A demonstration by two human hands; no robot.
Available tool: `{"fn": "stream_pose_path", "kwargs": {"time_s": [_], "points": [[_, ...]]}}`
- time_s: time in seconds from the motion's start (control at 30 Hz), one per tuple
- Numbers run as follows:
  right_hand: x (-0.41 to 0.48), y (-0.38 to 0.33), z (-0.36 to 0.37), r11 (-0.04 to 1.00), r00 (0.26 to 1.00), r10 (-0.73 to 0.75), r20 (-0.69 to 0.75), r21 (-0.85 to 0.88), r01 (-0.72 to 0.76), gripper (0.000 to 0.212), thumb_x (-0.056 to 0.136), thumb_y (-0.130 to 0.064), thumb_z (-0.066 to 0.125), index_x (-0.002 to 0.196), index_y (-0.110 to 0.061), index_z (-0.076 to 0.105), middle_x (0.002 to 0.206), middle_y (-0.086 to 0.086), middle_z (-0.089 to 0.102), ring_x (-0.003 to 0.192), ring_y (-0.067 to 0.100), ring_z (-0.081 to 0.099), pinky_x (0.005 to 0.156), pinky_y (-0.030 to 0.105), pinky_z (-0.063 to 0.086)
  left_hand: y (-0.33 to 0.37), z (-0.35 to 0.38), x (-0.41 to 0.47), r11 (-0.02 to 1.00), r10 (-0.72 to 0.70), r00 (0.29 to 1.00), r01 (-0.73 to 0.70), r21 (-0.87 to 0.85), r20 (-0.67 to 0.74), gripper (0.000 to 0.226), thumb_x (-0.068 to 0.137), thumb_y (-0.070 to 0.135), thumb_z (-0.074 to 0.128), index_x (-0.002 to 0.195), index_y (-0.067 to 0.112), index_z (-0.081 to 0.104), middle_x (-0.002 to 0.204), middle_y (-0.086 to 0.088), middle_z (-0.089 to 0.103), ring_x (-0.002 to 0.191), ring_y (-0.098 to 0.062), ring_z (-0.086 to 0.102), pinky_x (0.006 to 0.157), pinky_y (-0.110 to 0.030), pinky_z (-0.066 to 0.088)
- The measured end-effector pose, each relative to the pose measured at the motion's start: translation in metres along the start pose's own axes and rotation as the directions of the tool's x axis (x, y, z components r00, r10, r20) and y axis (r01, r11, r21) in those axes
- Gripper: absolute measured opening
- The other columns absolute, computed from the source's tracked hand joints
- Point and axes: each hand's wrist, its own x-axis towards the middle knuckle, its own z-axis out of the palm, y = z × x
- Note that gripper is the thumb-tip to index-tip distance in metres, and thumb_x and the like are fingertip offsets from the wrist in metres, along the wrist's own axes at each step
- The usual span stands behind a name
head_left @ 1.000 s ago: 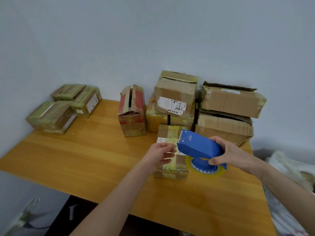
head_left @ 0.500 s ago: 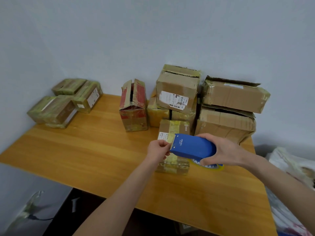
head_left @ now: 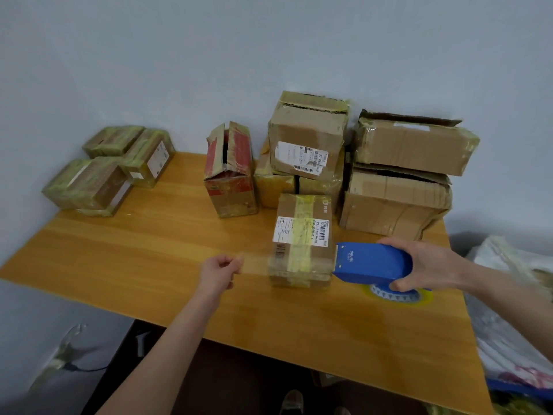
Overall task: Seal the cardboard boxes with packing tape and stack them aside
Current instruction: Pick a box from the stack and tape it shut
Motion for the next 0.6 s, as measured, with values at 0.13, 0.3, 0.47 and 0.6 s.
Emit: {"fn": "stream_pose_path", "kwargs": {"time_s": [0.13,0.3,0.47,0.6], "points": [[0.006,0.013,0.011,0.999,0.999,0.033,-0.009,-0.019,-0.033,0.065,0.073,-0.034,0.078,0.122,-0.045,0.036,0.108,-0.016,0.059,0.092,0.007,0.058,0.078,0.026,0.051,-0.005,0.015,0.007,1.0,0.003,1.0,-0.004,0.024,0.026,0.026,0.092,0.018,0.063,0.068,0.011,0.057,0.06,0.001,0.053,0.055,-0.012,0.044,0.049,-0.023,0.042],[0.011,0.024,0.019,0.997,0.997,0.075,0.008,-0.026,-0.075,0.066,0.074,-0.033,0.077,0.121,-0.045,0.032,0.107,-0.014,0.057,0.091,0.008,0.057,0.076,0.023,0.049,-0.015,0.026,0.018,0.999,-0.023,0.999,0.021,0.029,0.048,0.025,0.091,0.018,0.065,0.068,0.011,0.055,0.064,-0.001,0.057,0.052,-0.012,0.041,0.049,-0.024,0.041],[0.02,0.03,0.025,0.996,0.995,0.093,0.024,-0.002,-0.093,0.067,0.073,-0.033,0.077,0.121,-0.046,0.032,0.107,-0.013,0.058,0.092,0.008,0.057,0.072,0.021,0.047,-0.023,0.033,0.024,0.998,-0.043,0.998,0.04,0.053,0.041,0.026,0.091,0.017,0.065,0.068,0.01,0.054,0.066,-0.003,0.058,0.051,-0.014,0.04,0.048,-0.026,0.038],[0.029,0.03,0.037,0.992,0.991,0.125,0.054,-0.037,-0.123,0.073,0.072,-0.041,0.075,0.133,-0.042,0.036,0.103,-0.014,0.058,0.09,0.011,0.059,0.076,0.035,0.054,-0.031,0.041,0.03,0.992,-0.097,0.994,0.093,0.087,0.045,0.028,0.092,0.016,0.062,0.067,0.01,0.053,0.068,-0.006,0.06,0.047,-0.015,0.035,0.048,-0.028,0.034]]}}
